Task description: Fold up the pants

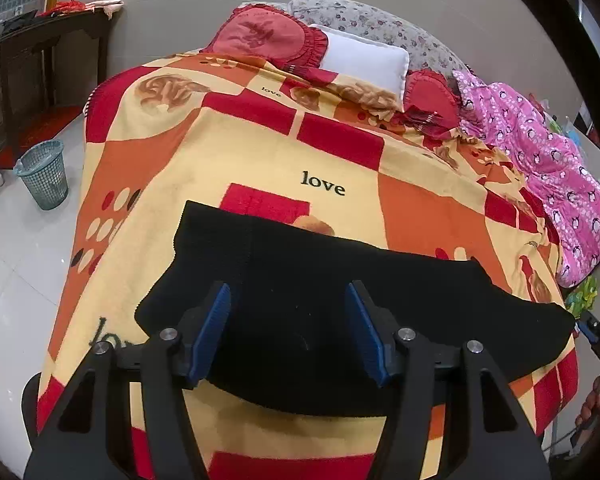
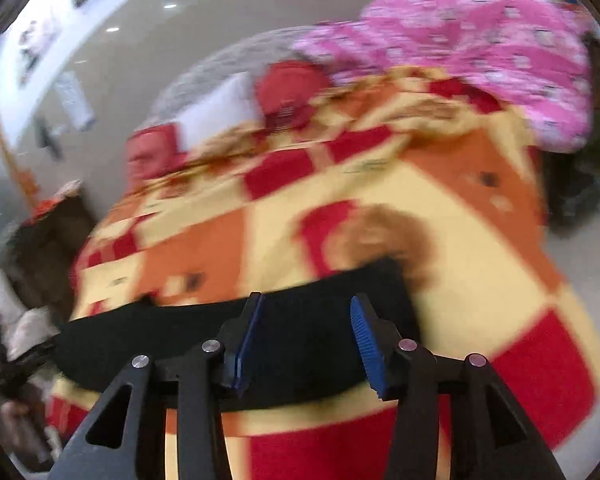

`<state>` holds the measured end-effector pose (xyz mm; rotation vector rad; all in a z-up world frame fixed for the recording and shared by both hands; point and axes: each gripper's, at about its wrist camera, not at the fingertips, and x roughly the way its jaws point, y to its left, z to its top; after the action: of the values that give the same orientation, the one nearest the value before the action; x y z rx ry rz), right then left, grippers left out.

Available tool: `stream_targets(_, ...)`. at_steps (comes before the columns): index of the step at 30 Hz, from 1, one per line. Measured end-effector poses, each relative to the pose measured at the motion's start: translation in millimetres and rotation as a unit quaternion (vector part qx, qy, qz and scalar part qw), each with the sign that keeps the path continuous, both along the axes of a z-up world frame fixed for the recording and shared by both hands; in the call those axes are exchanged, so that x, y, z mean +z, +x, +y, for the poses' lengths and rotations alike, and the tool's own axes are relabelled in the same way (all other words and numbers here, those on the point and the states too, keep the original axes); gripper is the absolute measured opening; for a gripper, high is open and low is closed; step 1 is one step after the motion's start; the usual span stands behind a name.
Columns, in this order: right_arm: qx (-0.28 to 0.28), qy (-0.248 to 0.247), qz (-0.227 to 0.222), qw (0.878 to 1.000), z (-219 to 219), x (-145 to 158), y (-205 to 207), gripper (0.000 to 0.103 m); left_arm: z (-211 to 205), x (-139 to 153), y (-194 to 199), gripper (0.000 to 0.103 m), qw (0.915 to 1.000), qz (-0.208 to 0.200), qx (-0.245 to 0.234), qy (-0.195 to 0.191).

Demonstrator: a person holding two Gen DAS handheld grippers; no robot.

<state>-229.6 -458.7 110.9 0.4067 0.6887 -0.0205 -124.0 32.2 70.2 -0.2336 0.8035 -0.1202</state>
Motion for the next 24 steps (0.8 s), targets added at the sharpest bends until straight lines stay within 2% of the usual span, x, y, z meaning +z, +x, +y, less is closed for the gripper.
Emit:
stream_targets(3,0.085,0.016,0.006,0.996,46.7,-9.3,32.0,0.047,-7.4,-5.2,1.6,0.061,1.0,0.006,-0.006,0.004)
stream_targets(7,0.184,0.012,0.026,0.982,122.0,-25.6,75.9,0.047,-18.8,-9.1,2.4,0.066,0.9995,-0.003,-0.013,0.029)
stream_targets(10,0.235,0.014,0.035,0.971,167.4,-33.5,98.9,0.047,-21.7,-11.0,5.5,0.074,0.999,-0.008,-0.011,0.042)
stream_targets(12,0.257,0.007,0.046,0.965,188.5,-41.2,111.8,0.047,-21.9,-14.2,9.8,0.075,0.9986,-0.009,-0.006,0.051)
stream_targets(16,0.25,-0.021,0.054,0.967,207.0,-52.1,134.2,0.048,-21.0,-18.6,16.8,0.078,0.9981,-0.011,-0.004,0.06)
stream_targets(19,0.238,-0.008,0.061,0.969,201.4,-59.9,148.0,0.048,-23.1,-21.7,20.8,0.08,0.9974,-0.013,-0.003,0.07)
stream_targets(24,0.235,-0.024,0.062,0.97,203.6,-53.8,143.9,0.048,-29.0,-24.3,22.7,0.082,0.9955,-0.012,-0.006,0.094)
